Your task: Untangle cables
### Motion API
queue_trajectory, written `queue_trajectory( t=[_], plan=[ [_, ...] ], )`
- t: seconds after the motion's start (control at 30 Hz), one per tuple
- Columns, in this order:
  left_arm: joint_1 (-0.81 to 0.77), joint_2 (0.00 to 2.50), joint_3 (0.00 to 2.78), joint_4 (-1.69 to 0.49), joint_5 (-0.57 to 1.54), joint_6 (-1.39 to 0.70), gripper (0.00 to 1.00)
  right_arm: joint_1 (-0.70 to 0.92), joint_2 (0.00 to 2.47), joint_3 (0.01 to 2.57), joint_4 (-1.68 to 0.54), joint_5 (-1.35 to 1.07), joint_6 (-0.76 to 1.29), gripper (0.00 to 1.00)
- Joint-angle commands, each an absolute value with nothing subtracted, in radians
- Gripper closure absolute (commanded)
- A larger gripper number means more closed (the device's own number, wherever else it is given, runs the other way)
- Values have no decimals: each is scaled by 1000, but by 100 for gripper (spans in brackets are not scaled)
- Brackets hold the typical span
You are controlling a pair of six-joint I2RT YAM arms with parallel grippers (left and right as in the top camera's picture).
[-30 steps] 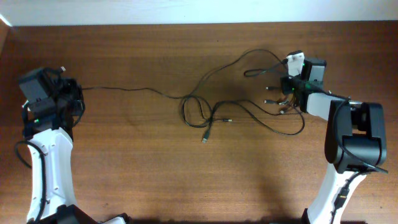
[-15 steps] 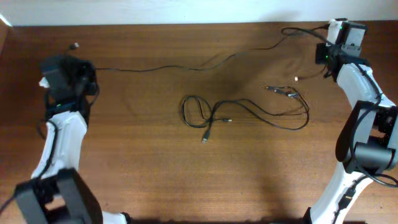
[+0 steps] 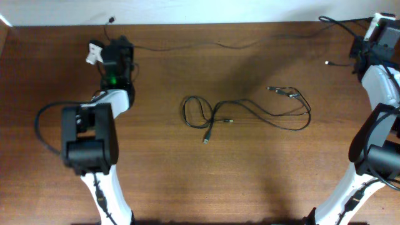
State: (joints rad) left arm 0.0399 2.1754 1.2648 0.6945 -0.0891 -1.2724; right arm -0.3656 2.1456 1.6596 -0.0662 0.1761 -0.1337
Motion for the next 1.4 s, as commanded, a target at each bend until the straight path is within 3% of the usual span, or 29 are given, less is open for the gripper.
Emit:
queue_trajectory(
  t=[0.0,0.33,0.83,1.37],
  plan=[
    [15,2247,1326,703,-159,-1267,100,-387,2123,1683,-60,192,-96,96],
    [-8,2281,1398,702,-384,-1267,100,-390,2194,1683,-28,200,-96,96],
    [-135,2324,1398,643,-435,-1267,100,-571,2268,1683,62,233,-97,96],
    [-168,2463,1467,646,-434,-1267,100,-676,2270,1683,87,236,-123,96]
  ],
)
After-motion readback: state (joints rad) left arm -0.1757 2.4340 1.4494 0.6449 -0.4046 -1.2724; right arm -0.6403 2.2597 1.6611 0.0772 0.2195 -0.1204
